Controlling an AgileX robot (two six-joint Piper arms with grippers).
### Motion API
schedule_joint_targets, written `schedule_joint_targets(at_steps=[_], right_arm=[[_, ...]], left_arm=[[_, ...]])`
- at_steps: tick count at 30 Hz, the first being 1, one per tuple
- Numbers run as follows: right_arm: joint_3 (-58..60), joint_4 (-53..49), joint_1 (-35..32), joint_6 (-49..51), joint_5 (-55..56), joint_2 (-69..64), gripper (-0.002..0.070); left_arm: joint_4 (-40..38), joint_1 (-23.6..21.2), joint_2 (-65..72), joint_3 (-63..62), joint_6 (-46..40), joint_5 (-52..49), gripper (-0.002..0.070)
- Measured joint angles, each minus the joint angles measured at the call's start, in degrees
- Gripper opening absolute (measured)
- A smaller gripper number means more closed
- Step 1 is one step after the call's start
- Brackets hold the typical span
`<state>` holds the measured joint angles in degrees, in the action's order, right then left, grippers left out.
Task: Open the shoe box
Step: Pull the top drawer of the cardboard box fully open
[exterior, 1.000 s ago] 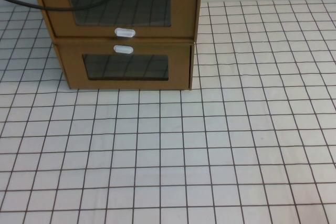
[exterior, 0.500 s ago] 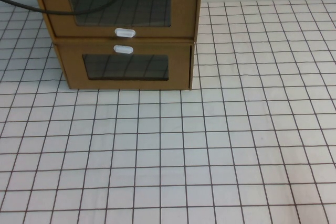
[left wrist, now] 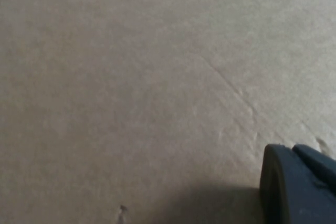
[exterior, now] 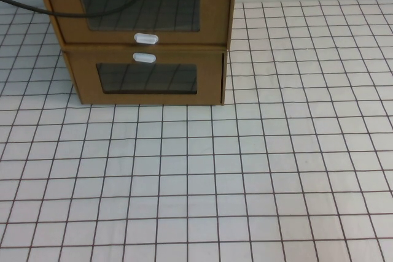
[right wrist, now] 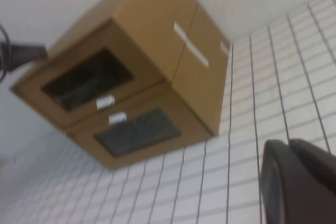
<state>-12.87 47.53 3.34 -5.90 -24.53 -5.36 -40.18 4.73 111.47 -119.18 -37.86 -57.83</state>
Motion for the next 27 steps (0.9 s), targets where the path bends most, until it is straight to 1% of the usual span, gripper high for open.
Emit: schedule_joint_targets(at_steps=[5,13,21,24,27], right_arm=[[-9.4,-5.7,0.0,-2.2,-14.5,-11.5,-0.0013],[-18.5,-7.4,0.0,-10.9,-23.9,-27.2,-0.0013],[-28.5,-7.6,0.7,-17.0,-26.5,-42.5,-0.0013],[-33.2,-7.9,4.0,-17.5,-26.4,-47.6,-0.0013],[-37.6,-9.5,9.1,-17.0,-25.0,-53.0,-0.0013]], left_arm=[[0.0,0.0,0.0,0.0,0.1,0.0,-0.0002],[0.0,0.0,0.0,0.0,0.1,0.0,-0.0002],[-0.1,0.0,0.0,-0.1,0.1,-0.6,-0.0002],[-0.1,0.0,0.0,-0.1,0.1,-0.8,-0.0002],[-0.1,0.0,0.0,-0.2,0.1,-0.8,-0.0002]])
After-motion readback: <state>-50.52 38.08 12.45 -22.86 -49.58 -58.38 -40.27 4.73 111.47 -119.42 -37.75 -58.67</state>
